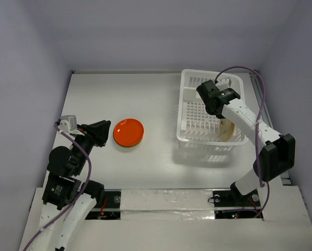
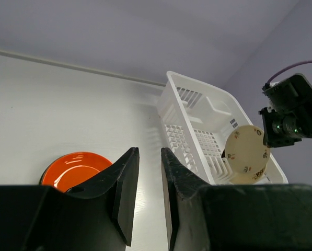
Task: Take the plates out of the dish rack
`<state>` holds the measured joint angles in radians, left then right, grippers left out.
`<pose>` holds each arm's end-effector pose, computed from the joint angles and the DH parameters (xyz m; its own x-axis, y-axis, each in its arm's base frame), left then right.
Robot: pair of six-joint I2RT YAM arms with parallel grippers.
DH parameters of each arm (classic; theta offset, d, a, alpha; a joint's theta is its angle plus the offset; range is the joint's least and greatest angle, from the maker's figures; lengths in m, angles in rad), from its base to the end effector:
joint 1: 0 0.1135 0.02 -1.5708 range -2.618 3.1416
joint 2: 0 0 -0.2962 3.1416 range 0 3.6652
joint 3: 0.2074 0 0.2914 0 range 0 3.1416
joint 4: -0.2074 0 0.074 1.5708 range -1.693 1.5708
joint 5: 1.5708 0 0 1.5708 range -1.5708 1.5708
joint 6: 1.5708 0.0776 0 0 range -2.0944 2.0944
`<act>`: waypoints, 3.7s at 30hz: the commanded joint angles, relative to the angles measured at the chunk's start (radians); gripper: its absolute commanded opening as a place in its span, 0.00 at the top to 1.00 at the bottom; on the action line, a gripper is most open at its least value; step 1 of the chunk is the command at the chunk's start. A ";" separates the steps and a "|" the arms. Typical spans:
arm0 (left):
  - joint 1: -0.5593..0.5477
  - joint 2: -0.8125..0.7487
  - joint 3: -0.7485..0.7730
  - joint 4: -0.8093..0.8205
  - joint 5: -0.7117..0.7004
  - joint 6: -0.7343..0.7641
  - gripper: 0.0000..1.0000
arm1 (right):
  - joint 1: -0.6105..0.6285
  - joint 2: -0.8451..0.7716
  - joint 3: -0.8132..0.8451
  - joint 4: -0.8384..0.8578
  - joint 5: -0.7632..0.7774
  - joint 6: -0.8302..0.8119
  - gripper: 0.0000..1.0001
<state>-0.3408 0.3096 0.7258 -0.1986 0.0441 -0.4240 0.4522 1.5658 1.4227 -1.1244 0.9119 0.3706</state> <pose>0.1142 -0.0441 0.4066 0.0314 -0.4472 -0.8939 0.4250 0.8154 -0.3930 0.3377 0.0958 0.3125 -0.8201 -0.1519 -0.5517 0.2596 0.7605 -0.5952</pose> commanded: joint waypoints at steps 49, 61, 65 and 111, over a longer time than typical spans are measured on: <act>0.003 0.034 -0.008 0.045 -0.007 0.007 0.78 | 0.464 0.367 0.096 0.982 -0.795 0.372 0.94; 0.003 0.036 -0.009 0.048 -0.004 0.007 0.77 | 0.482 0.268 0.033 0.879 -0.733 0.306 0.43; 0.003 0.034 -0.009 0.047 -0.004 0.007 0.77 | 0.482 0.209 0.018 0.787 -0.668 0.268 0.34; -0.006 0.022 -0.012 0.050 0.011 0.005 0.77 | -0.165 -0.185 -0.260 0.345 -0.191 0.011 0.65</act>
<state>-0.3408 0.3382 0.7258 -0.1986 0.0448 -0.4244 0.2939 1.3441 1.1309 -0.7994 0.7139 0.3931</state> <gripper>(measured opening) 0.222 0.356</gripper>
